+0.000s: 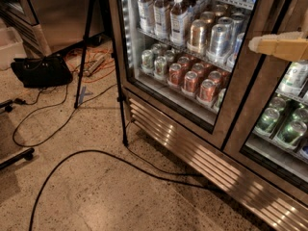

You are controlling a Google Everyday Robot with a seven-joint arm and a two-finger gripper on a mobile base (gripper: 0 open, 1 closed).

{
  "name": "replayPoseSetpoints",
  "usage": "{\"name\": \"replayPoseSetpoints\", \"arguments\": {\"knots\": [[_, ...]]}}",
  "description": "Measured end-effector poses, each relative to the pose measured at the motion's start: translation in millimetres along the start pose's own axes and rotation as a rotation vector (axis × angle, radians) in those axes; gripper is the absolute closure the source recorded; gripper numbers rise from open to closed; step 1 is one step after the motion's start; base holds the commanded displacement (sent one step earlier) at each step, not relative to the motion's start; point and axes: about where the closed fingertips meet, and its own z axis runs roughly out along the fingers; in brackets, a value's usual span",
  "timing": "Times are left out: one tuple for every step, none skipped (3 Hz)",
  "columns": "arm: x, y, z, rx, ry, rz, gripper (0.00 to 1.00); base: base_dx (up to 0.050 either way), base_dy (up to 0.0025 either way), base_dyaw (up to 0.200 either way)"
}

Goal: Open right fridge door

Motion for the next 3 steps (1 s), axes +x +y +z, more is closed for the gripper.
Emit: {"name": "replayPoseSetpoints", "arguments": {"knots": [[0.0,0.0,0.0,0.0,0.0,0.0,0.42,0.0,0.0,0.0],[0.0,0.0,0.1,0.0,0.0,0.0,0.65,0.0,0.0,0.0],[0.0,0.0,0.1,0.0,0.0,0.0,0.89,0.0,0.0,0.0]]}}
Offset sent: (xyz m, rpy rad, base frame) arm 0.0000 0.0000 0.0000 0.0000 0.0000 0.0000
